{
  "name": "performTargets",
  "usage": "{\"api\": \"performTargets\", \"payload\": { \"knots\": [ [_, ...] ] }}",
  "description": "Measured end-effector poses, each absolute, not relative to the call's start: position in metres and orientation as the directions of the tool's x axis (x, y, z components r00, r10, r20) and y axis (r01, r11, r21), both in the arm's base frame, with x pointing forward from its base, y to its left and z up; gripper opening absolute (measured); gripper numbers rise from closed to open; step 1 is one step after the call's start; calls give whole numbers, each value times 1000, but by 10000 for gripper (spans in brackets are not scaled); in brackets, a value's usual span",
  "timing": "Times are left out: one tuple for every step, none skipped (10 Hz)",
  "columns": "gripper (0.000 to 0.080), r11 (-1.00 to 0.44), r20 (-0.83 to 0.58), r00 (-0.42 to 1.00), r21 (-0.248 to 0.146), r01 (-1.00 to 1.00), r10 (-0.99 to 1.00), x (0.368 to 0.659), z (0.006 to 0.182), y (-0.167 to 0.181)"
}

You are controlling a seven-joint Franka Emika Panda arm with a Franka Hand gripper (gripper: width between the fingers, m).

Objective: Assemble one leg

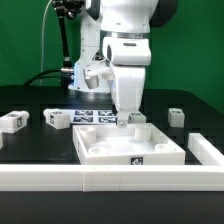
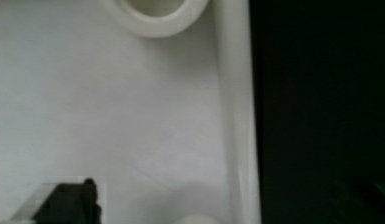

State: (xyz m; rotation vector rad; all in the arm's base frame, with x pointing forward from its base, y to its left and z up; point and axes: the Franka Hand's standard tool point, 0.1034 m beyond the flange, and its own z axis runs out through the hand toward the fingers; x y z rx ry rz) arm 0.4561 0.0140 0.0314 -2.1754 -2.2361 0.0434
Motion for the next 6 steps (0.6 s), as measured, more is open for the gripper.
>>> {"api": "performTargets", "payload": {
  "knots": [
    [650,19,-1,-19,-41,999,1000,450,26,11],
    [650,13,3,-13,-40,999,1000,444,23,8],
    [650,10,6,-10,-36,999,1000,441,20,6],
    [650,14,7,-14,-38,999,1000,438,19,5],
    [650,17,7,-17,-32,999,1000,443,20,6],
    [650,17,7,-16,-30,999,1000,445,19,6]
  ]
}}
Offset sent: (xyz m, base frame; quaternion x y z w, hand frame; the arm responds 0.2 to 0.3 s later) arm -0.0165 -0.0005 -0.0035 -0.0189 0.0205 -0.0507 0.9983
